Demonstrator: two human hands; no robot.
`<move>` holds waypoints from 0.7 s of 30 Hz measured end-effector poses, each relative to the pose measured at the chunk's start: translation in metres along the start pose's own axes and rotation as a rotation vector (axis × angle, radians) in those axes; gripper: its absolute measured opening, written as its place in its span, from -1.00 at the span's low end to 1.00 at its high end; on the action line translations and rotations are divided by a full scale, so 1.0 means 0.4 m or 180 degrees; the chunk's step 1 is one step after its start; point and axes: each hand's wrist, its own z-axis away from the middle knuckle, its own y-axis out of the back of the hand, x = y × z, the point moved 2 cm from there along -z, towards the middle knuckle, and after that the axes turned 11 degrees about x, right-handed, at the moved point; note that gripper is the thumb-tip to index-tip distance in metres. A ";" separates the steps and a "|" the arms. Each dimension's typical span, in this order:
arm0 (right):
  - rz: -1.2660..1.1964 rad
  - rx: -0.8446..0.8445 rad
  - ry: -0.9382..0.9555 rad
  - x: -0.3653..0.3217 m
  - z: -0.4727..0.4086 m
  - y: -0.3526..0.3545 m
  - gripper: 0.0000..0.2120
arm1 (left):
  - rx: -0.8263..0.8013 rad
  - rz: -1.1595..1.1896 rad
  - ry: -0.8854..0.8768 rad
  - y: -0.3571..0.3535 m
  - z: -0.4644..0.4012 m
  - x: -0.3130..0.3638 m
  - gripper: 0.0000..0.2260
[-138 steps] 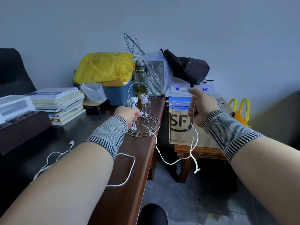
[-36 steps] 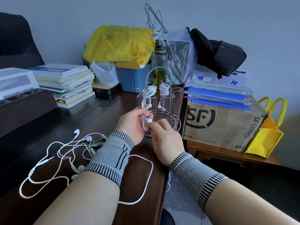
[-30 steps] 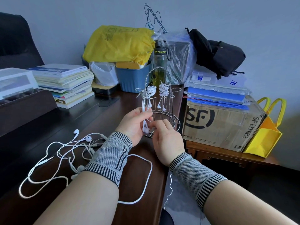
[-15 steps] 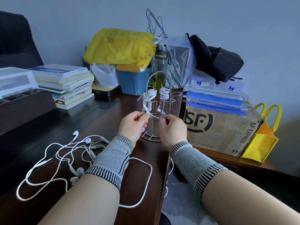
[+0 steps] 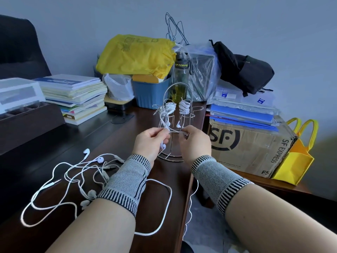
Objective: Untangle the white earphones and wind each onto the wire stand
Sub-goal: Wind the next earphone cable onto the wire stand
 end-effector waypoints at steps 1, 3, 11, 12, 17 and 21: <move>0.0091 -0.0016 0.0068 -0.003 -0.002 0.003 -0.78 | -0.0020 -0.0002 -0.0012 -0.001 0.005 0.005 -0.97; 0.0270 -0.0050 0.0226 -0.008 0.000 0.008 -0.82 | -0.0050 -0.0110 -0.0069 -0.004 0.015 0.020 -0.96; 0.0130 -0.0117 0.0738 -0.015 0.043 0.041 -0.88 | -0.0036 -0.0436 -0.0343 0.048 0.086 0.071 -0.93; 0.0028 -0.0171 0.0714 -0.008 0.049 0.051 -0.88 | -0.0053 -0.0499 -0.0392 0.051 0.106 0.068 -0.93; -0.0171 -0.0336 0.0745 0.038 0.060 0.113 -0.88 | -0.0214 -0.0639 -0.0562 0.045 0.185 0.057 -0.92; 0.0018 -0.0328 0.0884 0.055 0.050 0.133 -0.87 | -0.0049 -0.0879 -0.0704 0.027 0.177 0.070 -0.94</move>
